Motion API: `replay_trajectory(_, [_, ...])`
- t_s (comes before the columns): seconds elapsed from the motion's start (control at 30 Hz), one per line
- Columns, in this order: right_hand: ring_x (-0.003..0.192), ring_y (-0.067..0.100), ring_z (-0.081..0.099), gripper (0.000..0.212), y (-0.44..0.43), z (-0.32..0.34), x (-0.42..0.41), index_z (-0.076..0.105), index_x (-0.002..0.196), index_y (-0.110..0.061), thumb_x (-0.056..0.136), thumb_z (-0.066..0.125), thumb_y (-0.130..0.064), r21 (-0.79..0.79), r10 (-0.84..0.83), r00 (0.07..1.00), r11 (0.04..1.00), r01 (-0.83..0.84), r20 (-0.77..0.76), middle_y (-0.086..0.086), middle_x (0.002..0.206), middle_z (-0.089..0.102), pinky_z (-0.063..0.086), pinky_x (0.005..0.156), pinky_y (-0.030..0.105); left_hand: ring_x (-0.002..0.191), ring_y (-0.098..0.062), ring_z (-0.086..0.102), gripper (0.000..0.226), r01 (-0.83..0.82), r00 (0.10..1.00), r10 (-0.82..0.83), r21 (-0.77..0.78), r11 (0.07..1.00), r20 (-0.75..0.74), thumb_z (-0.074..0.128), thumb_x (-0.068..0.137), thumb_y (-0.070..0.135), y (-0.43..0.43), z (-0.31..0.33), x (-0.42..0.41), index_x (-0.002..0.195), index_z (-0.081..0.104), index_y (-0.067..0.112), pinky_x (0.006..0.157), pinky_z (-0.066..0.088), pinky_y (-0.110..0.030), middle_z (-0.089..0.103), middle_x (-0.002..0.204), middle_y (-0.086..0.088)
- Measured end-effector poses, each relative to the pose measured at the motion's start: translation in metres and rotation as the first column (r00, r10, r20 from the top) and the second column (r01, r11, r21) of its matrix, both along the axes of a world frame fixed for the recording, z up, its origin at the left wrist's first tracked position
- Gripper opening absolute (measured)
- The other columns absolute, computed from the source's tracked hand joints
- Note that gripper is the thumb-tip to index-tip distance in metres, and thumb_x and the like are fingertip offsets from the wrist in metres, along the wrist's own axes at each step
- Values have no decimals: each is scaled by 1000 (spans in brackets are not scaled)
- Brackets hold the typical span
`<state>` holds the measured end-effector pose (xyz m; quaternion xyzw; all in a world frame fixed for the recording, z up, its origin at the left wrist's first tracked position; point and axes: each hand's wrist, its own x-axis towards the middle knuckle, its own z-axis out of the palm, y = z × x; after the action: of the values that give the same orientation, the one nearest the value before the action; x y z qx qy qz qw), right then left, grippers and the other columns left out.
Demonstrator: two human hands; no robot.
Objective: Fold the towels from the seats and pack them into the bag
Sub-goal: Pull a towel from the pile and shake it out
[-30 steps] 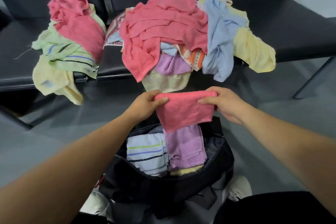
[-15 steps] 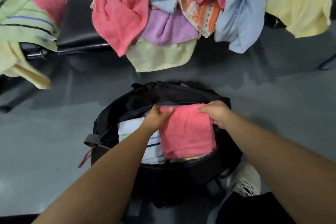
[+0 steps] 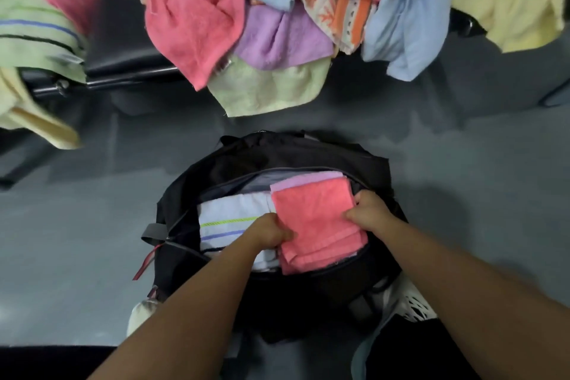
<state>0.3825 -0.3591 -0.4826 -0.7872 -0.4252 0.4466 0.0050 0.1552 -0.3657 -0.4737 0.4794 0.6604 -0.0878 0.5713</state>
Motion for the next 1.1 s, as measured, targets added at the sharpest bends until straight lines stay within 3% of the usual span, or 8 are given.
replay_trajectory(0.17, [95,31,65,16,0,57,-14,64,104,-2,89,63,-10,12,109,992,994,-110,65,16,98,61,42,66,27,110,-33,64,65,211,971,-189,151,966,-148,55,77,47,3,52,15,117,64,-4,94,51,-37,68,115,-18])
replay_trajectory(0.37, [88,23,58,11,44,180,-29,58,102,-9,95,65,-14,180,14,962,983,37,-274,12,91,58,52,71,31,80,-26,64,31,274,960,-206,481,833,-191,63,94,25,62,162,-3,100,71,-4,80,53,-35,73,93,-17])
replay_trajectory(0.5, [90,23,59,12,69,264,-39,55,109,-7,99,59,-11,327,110,937,945,5,-331,13,96,60,54,83,35,82,-26,70,15,285,958,-212,613,737,-191,64,94,21,96,244,-24,90,69,8,81,58,-35,74,89,-10])
replay_trajectory(0.57, [79,21,59,1,82,296,-45,56,99,-7,98,57,-7,399,147,940,917,-12,-308,12,88,60,54,73,32,85,-24,69,10,278,961,-189,698,660,-203,62,95,18,109,279,-37,89,67,11,83,57,-35,73,90,-8])
replay_trajectory(0.67, [64,22,47,13,100,330,-55,60,75,1,88,60,2,526,210,963,846,-90,-172,13,67,49,43,60,32,94,-27,65,8,235,964,-13,829,508,-265,60,92,18,125,298,-61,95,66,15,84,52,-36,71,100,-9])
replay_trajectory(0.73, [70,26,52,14,112,339,-60,68,88,10,82,69,-3,615,247,966,750,-243,81,19,74,53,44,65,35,96,-27,61,23,139,967,129,878,459,-221,62,92,23,134,291,-78,111,64,11,80,46,-32,67,107,-10])
replay_trajectory(0.9, [105,39,57,54,139,328,-83,46,139,-8,93,66,-27,674,305,836,496,-548,456,21,135,46,48,86,40,108,-37,56,45,198,931,150,804,561,-333,64,92,39,148,255,-99,124,59,6,92,47,-43,56,117,-17])
replay_trajectory(1.1, [111,40,56,36,185,307,-104,51,127,1,97,56,-18,668,309,786,415,-618,535,26,125,56,40,81,38,99,-31,56,26,202,951,107,842,500,-291,70,91,30,160,244,-97,107,67,9,86,47,-37,58,109,-12])
